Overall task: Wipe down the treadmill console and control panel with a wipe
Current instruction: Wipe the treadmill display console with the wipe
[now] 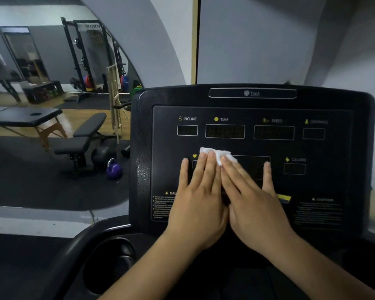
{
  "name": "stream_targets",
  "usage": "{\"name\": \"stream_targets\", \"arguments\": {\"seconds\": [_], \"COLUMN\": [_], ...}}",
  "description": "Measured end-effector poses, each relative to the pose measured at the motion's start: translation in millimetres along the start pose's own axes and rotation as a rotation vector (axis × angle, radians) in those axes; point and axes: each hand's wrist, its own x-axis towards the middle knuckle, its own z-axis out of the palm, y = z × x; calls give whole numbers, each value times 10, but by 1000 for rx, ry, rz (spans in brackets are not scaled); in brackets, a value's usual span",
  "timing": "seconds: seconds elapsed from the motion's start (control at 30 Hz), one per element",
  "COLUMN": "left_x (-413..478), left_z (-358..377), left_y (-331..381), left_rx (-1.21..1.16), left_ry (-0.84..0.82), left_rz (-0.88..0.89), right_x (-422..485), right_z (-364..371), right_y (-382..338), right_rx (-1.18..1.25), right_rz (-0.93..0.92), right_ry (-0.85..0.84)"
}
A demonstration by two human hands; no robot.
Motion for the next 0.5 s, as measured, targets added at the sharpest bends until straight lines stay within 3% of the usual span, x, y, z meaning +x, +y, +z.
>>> {"name": "stream_targets", "arguments": {"seconds": [0.2,0.5], "left_x": [589,590], "left_z": [-97,36], "left_y": [113,490], "left_rx": [-11,-19], "left_ry": [26,10], "left_rz": [-4,85], "right_x": [232,-122], "right_z": [-179,-125], "right_y": [395,766], "right_rx": [-16,-21], "right_rz": [116,138], "right_ry": [26,20]}}
